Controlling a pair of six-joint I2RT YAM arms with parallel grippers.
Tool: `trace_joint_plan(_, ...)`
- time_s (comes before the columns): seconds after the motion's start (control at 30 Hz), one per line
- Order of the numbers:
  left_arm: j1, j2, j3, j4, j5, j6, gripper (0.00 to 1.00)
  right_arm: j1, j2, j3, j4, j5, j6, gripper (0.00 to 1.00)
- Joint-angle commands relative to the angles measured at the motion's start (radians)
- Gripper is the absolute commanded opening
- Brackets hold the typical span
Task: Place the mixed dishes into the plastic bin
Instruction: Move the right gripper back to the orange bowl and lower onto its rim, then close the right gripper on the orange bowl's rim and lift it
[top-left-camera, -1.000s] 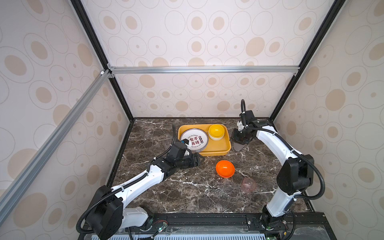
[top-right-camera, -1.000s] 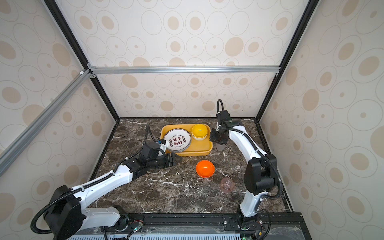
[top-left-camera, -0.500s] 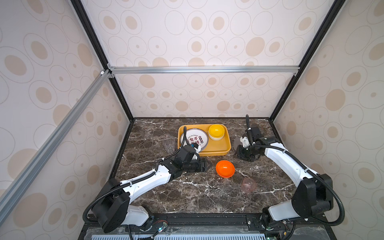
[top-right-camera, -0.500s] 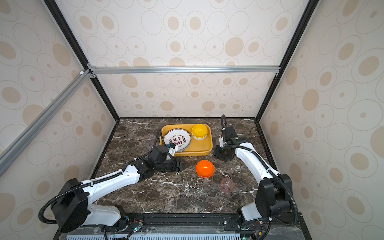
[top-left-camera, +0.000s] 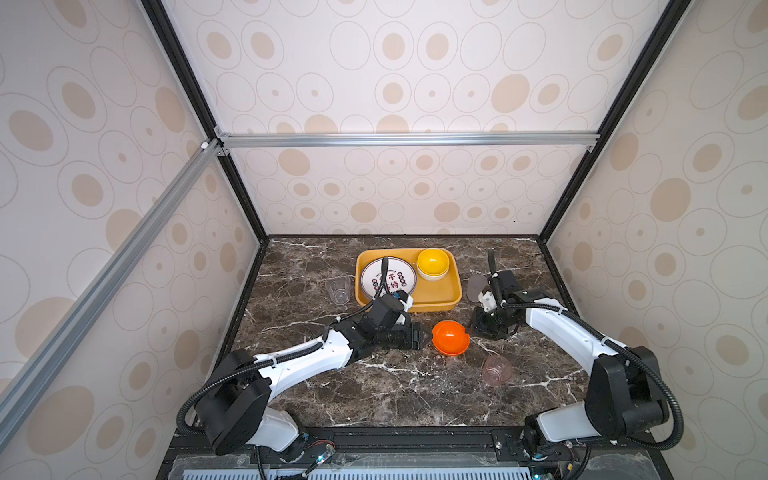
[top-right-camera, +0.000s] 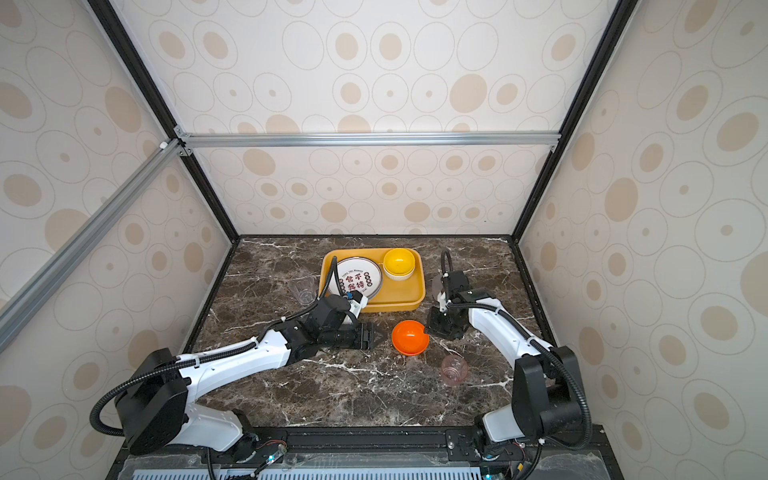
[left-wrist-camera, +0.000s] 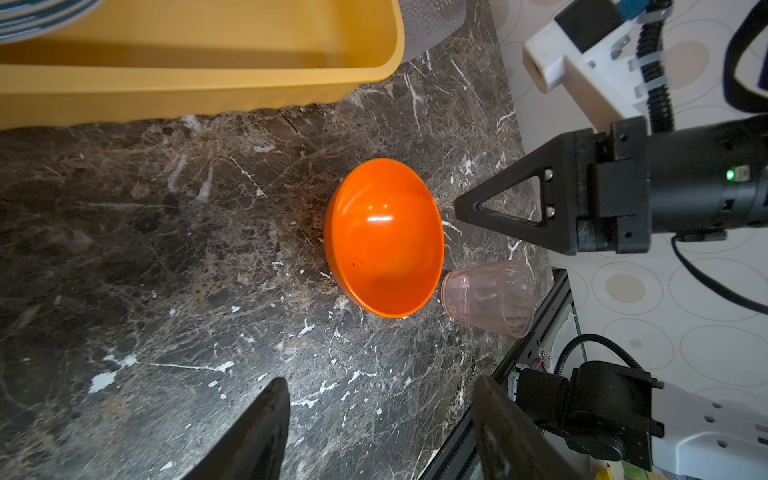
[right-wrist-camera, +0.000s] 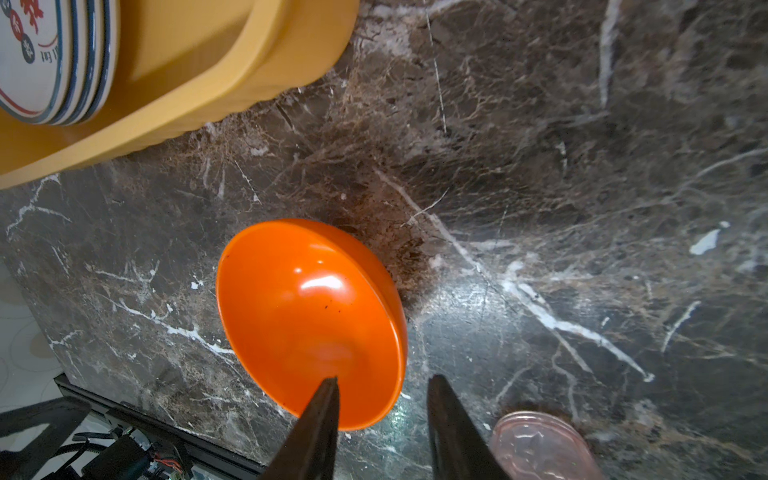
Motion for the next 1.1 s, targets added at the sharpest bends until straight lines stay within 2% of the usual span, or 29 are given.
trace_joint_plan(0.0, -0.009, 0.007, 0.041, -0.007, -0.021, 0.022, 0.69, -0.006, 0.031, -0.021, 0.024, -0.010, 0.016, 0.35)
trace_joint_plan(0.63, -0.010, 0.030, 0.039, -0.002, -0.022, 0.009, 0.69, -0.002, 0.111, -0.065, 0.072, -0.020, 0.028, 0.18)
trace_joint_plan(1.07, -0.011, 0.037, 0.050, -0.012, -0.042, 0.008, 0.69, 0.028, 0.103, 0.000, 0.003, 0.015, 0.003, 0.02)
